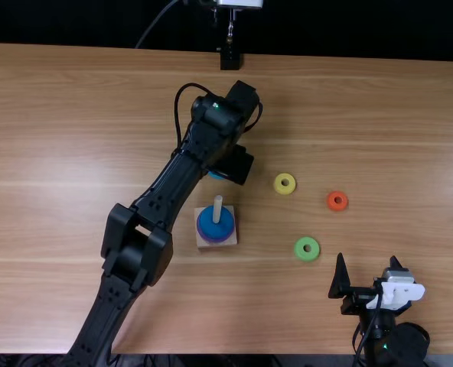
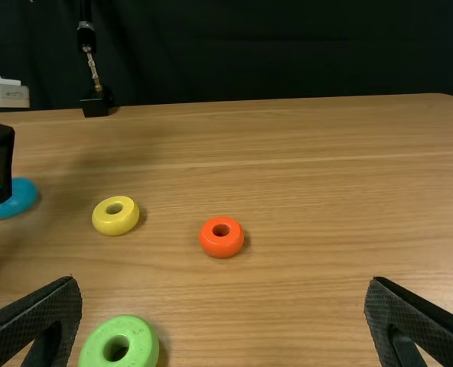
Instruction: Build the Hanoi tower: stack the rings onto the peg from bottom to top in this color order: purple, dark blue, light blue, dark green, light green, yellow, orange.
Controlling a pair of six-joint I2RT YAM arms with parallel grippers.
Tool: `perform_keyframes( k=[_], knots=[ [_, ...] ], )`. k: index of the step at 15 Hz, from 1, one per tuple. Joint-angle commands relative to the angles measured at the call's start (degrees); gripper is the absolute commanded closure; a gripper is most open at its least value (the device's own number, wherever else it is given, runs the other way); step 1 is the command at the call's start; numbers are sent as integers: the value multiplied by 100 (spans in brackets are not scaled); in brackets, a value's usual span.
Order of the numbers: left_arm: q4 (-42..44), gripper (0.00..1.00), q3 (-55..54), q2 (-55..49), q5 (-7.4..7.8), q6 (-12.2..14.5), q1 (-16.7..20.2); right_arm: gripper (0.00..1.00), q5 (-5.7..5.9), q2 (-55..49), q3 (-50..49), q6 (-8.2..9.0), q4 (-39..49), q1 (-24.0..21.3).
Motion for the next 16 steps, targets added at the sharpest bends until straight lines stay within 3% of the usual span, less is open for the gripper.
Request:
perform_keyframes(
  k=[1,5,16],
  knots=[
    [-5,0,200,206,98,36,62,0,52,-69,-366,9,-393,-57],
    [228,0,209,329,193,26,53,0,52,-69,-366,9,-393,-57],
    [512,0,323,619,193,5,106,0,52,-69,-366,9,-393,-57]
  ],
)
